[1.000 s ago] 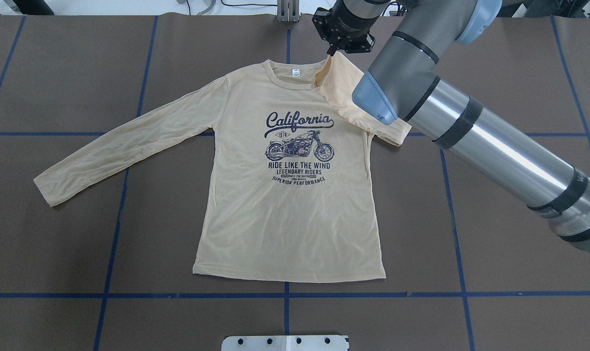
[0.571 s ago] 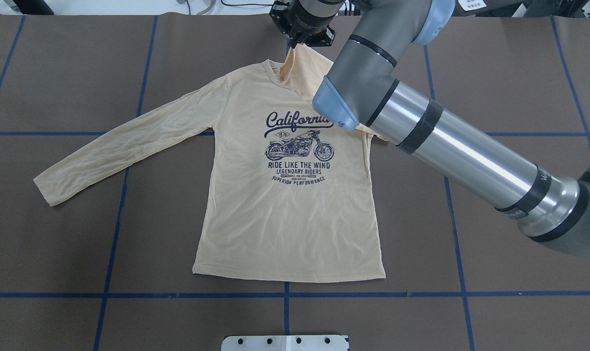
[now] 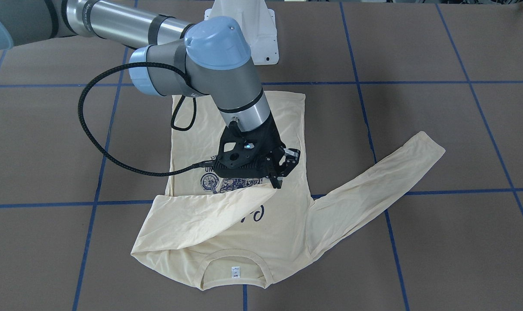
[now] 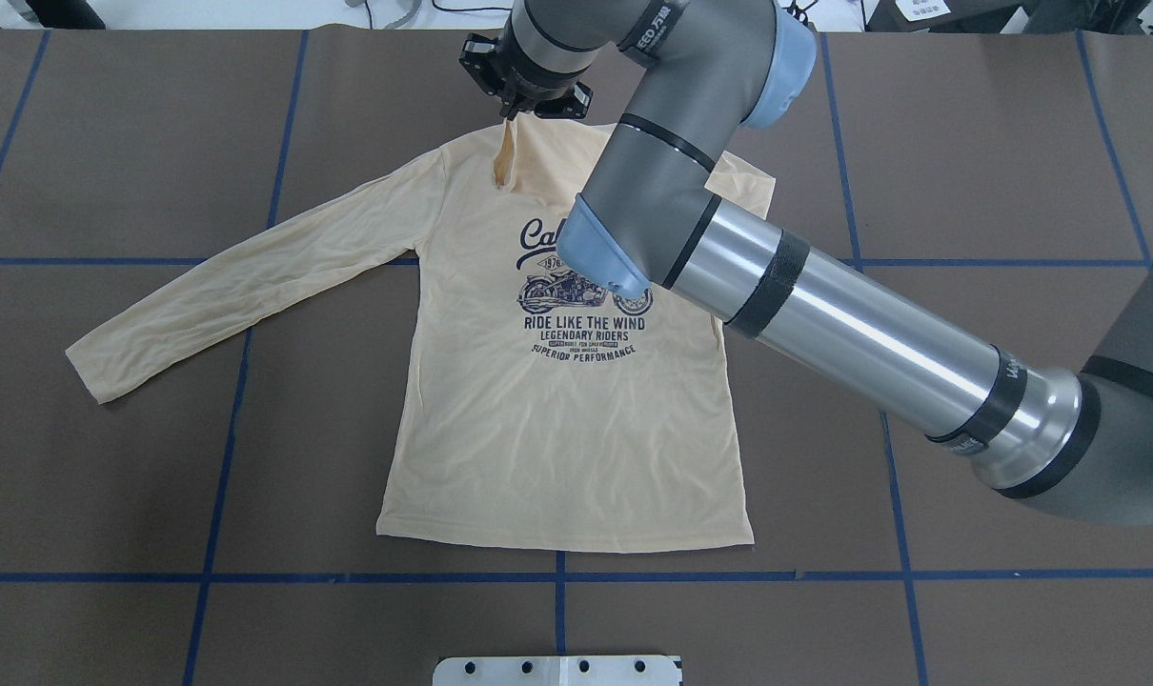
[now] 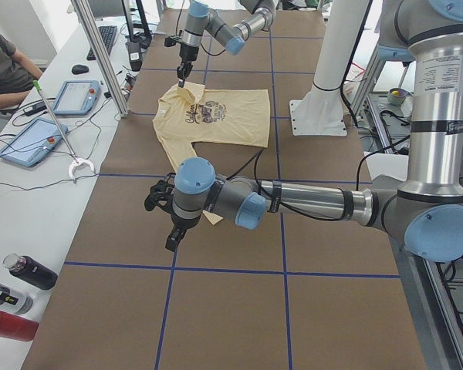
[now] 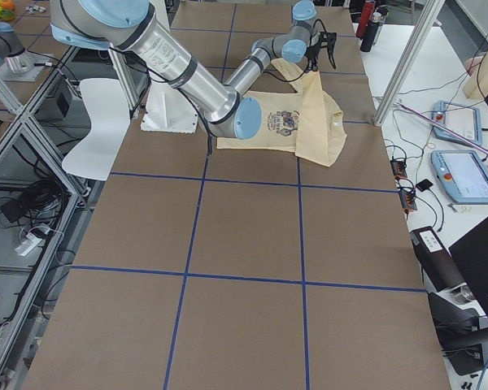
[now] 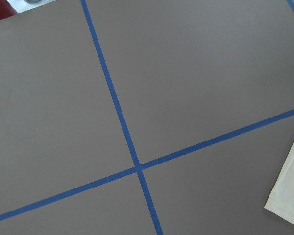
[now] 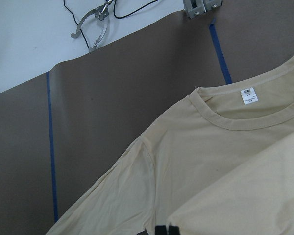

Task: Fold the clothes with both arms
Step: 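Carry the sleeve with the right gripper across the shirt toward the far collar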

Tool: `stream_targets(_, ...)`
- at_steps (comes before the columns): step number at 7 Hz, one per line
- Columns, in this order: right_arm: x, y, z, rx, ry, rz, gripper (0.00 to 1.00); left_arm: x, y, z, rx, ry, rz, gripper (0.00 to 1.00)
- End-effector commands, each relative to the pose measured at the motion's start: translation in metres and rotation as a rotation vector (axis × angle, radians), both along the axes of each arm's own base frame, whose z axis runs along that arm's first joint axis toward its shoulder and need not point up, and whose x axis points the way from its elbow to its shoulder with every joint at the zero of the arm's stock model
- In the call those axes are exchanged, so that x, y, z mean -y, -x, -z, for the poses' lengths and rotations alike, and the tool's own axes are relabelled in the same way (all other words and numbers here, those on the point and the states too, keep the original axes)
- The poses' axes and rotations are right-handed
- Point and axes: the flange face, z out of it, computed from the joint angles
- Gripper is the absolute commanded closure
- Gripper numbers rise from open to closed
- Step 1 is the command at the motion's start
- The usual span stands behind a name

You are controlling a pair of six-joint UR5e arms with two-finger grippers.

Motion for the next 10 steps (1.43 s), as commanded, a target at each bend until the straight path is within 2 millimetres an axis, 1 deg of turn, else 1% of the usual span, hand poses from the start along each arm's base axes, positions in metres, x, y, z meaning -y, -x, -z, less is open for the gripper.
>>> stream_targets(1,-0.027,0.022,0.017,0.02,-0.019,0.044,1.0,0.0,0.0,-0.004,0.001,0.007,0.0,0.0)
stream_targets(4,-0.05,0.036,0.036,0.04,-0.041,0.082,1.0,0.0,0.0,-0.006,0.001,0.01,0.0,0.0)
stream_targets(6,-0.064,0.051,0.035,0.037,-0.047,0.101,1.0,0.0,0.0,-0.006,0.0,0.01,-0.001,0.0)
stream_targets(7,-0.07,0.058,0.03,0.03,-0.047,0.108,1.0,0.0,0.0,-0.006,0.001,0.011,0.0,0.0)
stream_targets(8,-0.07,0.063,0.028,0.019,-0.048,0.095,0.71,0.0,-0.001,-0.007,0.001,0.007,-0.002,0.0)
stream_targets(9,-0.07,0.067,0.024,0.01,-0.044,0.092,0.7,0.0,-0.001,-0.006,0.0,0.002,-0.003,0.0)
stream_targets(10,-0.068,0.073,0.022,0.007,-0.045,0.09,0.5,0.0,-0.001,-0.007,0.001,0.002,-0.002,0.0)
